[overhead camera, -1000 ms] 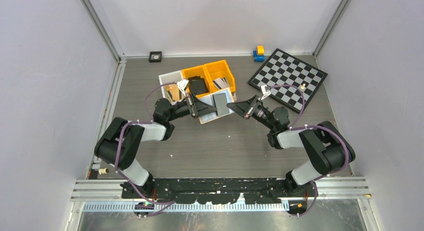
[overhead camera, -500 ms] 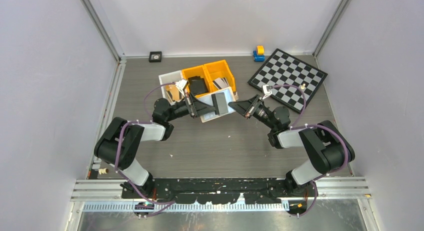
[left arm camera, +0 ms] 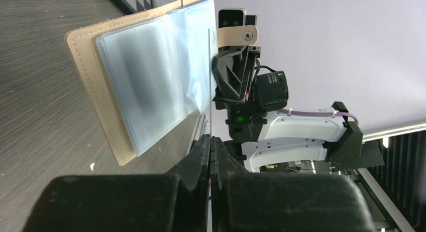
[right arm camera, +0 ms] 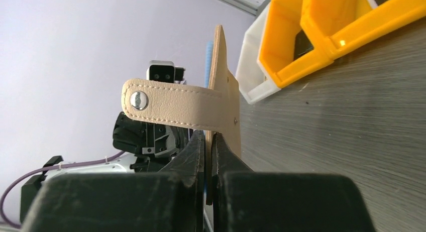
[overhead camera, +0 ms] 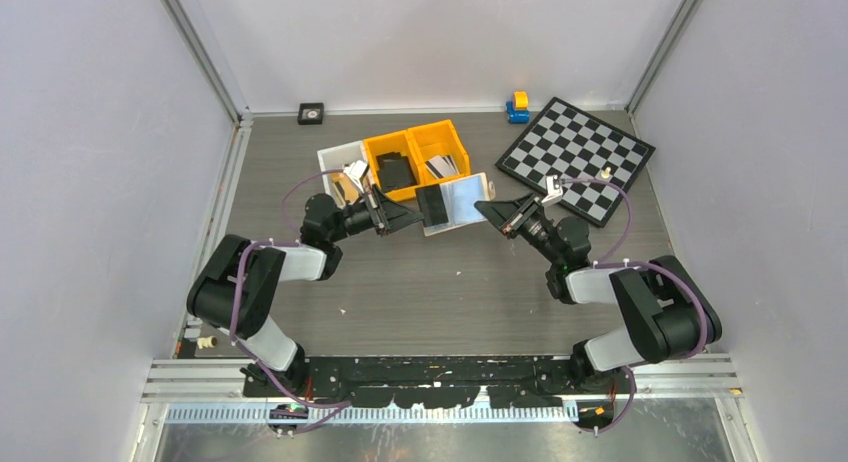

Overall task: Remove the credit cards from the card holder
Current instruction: Place the credit card in the storage box.

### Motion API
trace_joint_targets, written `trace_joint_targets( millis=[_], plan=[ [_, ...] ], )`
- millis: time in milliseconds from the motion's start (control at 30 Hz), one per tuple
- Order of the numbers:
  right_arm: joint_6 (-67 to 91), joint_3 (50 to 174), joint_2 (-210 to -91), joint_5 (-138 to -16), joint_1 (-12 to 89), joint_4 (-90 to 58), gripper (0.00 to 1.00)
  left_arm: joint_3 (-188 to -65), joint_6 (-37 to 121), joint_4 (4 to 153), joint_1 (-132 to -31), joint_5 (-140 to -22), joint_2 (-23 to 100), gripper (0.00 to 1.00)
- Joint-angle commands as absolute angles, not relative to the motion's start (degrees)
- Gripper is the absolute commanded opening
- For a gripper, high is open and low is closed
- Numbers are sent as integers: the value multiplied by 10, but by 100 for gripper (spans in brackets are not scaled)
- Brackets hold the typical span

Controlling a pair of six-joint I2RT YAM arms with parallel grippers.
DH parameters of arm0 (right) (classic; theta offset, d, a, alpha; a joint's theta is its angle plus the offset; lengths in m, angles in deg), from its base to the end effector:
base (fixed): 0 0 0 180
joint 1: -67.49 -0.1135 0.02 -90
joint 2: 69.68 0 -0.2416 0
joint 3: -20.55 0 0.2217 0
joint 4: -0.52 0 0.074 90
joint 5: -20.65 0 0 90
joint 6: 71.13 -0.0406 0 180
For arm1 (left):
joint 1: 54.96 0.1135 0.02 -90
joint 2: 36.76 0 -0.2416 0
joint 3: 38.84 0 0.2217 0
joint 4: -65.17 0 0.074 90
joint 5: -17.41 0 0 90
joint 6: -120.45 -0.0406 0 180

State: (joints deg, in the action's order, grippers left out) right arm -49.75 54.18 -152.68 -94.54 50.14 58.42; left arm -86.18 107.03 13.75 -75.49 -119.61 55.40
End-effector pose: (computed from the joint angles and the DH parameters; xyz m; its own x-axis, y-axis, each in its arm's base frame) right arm 0.2282 0.0894 0.2015 -0.5738 0.7035 -0.4193 -0.3767 0.2279 0.8979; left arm 0.2587 -0.1286 0.2103 -0.8696 -0.3825 -0.3123 0.3181 0.0498 -0.9467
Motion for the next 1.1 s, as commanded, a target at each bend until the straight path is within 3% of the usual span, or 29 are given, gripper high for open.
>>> trace_joint_targets(
  millis=[0, 133, 300, 633, 1067],
  plan=[
    [-464, 540, -1494, -907, 510, 543, 1, -858, 1049, 159, -740, -1188, 540, 0],
    [-421, 538, -1448, -862, 514, 446, 0, -868, 1004, 238, -728, -1167, 532, 0],
    [-372, 538, -1385, -809, 515, 340, 1, -940, 906, 451, -721, -1097, 515, 0],
    [-363, 533, -1363, -793, 515, 324, 1, -1156, 736, 811, -719, -919, 544, 0],
    [-365, 529, -1359, -790, 515, 330, 1, -1322, 724, 877, -679, -939, 703, 0]
  ],
)
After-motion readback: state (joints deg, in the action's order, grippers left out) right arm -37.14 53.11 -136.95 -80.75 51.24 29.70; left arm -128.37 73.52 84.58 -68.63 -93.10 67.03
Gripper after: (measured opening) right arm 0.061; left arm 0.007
